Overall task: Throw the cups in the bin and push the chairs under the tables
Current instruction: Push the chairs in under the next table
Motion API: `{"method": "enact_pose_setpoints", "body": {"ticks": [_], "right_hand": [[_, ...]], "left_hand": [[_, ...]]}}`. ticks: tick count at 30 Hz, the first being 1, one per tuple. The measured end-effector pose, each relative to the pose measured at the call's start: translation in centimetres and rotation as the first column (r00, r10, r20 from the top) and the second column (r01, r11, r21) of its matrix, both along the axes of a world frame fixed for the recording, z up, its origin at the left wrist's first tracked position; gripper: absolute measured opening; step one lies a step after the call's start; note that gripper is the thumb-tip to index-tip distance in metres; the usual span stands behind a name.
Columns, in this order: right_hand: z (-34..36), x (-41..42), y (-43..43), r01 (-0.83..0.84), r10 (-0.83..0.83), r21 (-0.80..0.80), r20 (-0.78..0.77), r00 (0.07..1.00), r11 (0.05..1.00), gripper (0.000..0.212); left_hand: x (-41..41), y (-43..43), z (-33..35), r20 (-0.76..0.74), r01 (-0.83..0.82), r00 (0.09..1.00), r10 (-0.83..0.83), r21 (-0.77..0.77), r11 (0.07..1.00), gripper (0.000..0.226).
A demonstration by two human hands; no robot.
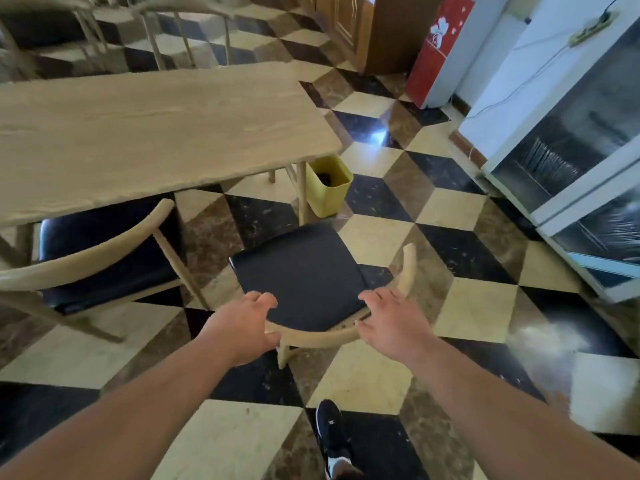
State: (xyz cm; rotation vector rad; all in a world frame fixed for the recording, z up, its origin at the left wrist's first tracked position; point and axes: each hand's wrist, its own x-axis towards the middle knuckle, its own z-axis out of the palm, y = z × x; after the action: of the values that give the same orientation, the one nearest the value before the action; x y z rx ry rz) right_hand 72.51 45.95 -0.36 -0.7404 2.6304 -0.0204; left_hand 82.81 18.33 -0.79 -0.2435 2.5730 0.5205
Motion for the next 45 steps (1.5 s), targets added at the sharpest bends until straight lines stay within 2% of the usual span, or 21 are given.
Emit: {"method": "enact_pose_setpoints", "body": {"ticks": [5,8,13,15,17,20,22,24,30,35,45], "right_hand": [[-5.0,-6.5,5.9,-0.128,0.124,0.041,0.091,0.988,0.991,0.061],[-6.8,-10.6,7.9,-0.192,0.180,0.068,0.150,0.972,0.979,0.074],[-9.9,-14.1,9.5,-0.416,0.379,0.218,0.193,0.905,0.883,0.090],[-10.9,-14.2,9.2,-0.458,0.421,0.270,0.186,0.888,0.847,0.086],[-11.5,-13.9,8.3,-0.482,0.453,0.304,0.166,0.876,0.822,0.074],[-12.0,-13.6,6.8,-0.484,0.463,0.317,0.144,0.875,0.815,0.045],[-12.2,-13.5,5.6,-0.488,0.473,0.333,0.131,0.871,0.807,0.022],[-12.4,-13.3,4.6,-0.509,0.493,0.359,0.143,0.858,0.782,0.012],[-12.5,-11.7,1.9,-0.578,0.558,0.334,0.164,0.813,0.744,0.013],[-12.5,-10.5,-1.5,-0.566,0.547,0.332,0.157,0.822,0.755,0.012],[-11.9,-11.3,-7.2,-0.565,0.556,0.359,0.137,0.820,0.743,0.025]], "left_hand": [[-4.4,7.4,-4.0,0.113,-0.032,0.993,0.033,-0.014,0.999,0.069],[-6.8,10.4,-6.0,0.148,-0.033,0.989,0.030,0.017,0.999,0.073],[-8.1,13.0,-9.2,0.238,-0.006,0.971,-0.003,0.037,0.999,0.089],[-7.9,13.2,-10.3,0.291,0.046,0.956,-0.041,-0.012,0.999,0.083],[-7.6,12.8,-11.0,0.319,0.111,0.944,-0.081,-0.076,0.991,0.065],[-7.4,12.0,-11.6,0.331,0.154,0.938,-0.101,-0.137,0.979,0.040],[-7.3,11.4,-11.7,0.340,0.141,0.936,-0.090,-0.131,0.981,0.035],[-7.2,11.1,-12.1,0.338,0.135,0.938,-0.082,-0.138,0.981,0.033],[-5.1,8.3,-13.4,0.271,0.118,0.961,-0.060,-0.202,0.972,0.031],[-4.2,4.5,-13.7,0.243,0.129,0.967,-0.074,-0.219,0.967,0.033],[-5.5,-2.8,-13.0,0.161,0.190,0.974,-0.156,-0.226,0.955,0.031]]}}
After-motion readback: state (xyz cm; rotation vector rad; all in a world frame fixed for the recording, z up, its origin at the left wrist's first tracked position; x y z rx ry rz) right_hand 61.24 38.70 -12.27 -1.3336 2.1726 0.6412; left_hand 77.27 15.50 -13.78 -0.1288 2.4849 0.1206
